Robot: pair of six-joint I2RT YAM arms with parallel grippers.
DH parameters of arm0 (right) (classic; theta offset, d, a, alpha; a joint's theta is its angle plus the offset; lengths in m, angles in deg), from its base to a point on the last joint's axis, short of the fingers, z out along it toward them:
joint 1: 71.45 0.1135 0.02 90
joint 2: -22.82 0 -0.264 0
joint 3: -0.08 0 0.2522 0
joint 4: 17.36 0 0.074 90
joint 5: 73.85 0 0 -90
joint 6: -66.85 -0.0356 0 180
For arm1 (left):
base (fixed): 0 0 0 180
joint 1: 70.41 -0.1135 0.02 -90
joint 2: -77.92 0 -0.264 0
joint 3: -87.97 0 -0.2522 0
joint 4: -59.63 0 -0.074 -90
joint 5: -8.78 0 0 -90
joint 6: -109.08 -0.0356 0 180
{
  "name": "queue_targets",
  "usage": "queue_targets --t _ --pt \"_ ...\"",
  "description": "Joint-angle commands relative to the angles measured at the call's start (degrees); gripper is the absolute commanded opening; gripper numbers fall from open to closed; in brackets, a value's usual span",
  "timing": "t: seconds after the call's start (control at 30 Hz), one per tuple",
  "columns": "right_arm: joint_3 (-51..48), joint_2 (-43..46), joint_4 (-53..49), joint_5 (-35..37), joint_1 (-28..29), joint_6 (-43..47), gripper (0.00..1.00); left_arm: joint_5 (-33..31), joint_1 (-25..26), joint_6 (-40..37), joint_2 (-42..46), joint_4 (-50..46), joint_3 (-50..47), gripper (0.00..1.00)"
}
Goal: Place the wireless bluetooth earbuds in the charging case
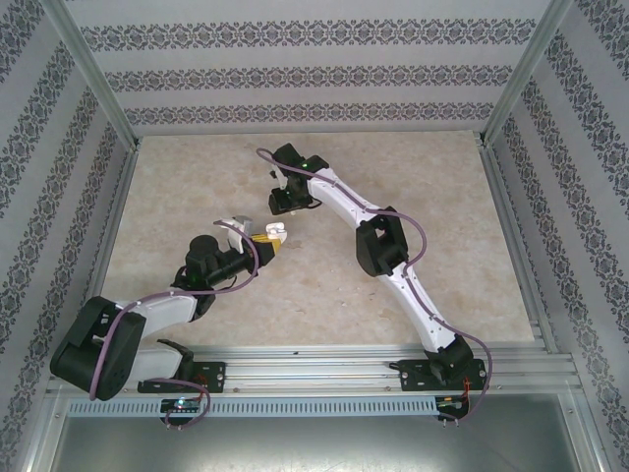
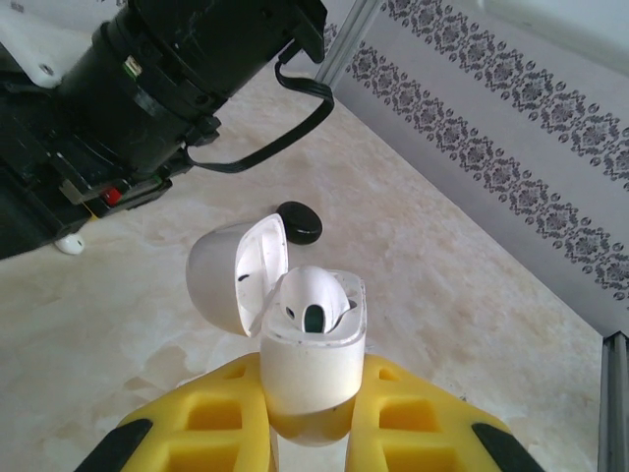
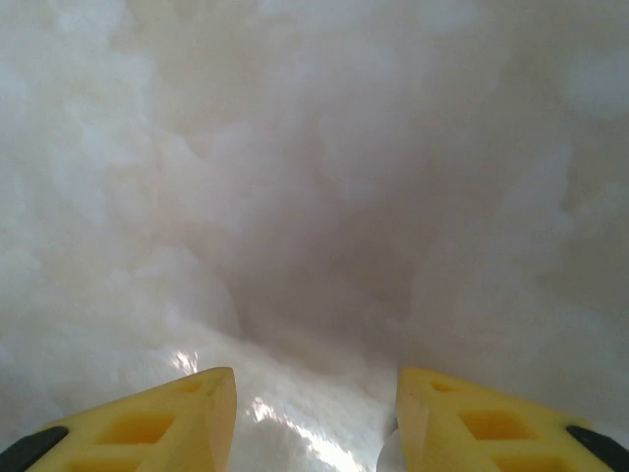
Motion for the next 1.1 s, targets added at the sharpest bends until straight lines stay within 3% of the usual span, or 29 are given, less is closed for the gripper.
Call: queue_targets --t 0.0,0.33,0.57,0.83,1.07 --pt "-4.63 3.31 -4.8 2.39 -0.7 0.33 0.46 1.13 -0.51 1.38 2.65 2.41 -0.86 0.0" --pt "-22.95 13.17 -3.68 3.49 -0.74 -5.39 0.45 2.01 -0.57 -0.94 11.63 -7.53 -1.04 0.0" --pt "-40.91 24.57 6.12 -2.75 1.54 -13.47 0.43 2.34 -0.58 -2.6 18.38 -13.95 -1.66 0.0" --pt "-35.39 27.01 0.62 -1.35 1.86 -10.77 0.42 4.02 -0.55 -2.8 22.6 -18.05 -1.57 0.0" --pt "-23.87 17.62 -7.12 -1.35 -0.56 -4.99 0.33 5.01 -0.58 -0.74 22.59 -16.98 -2.18 0.0"
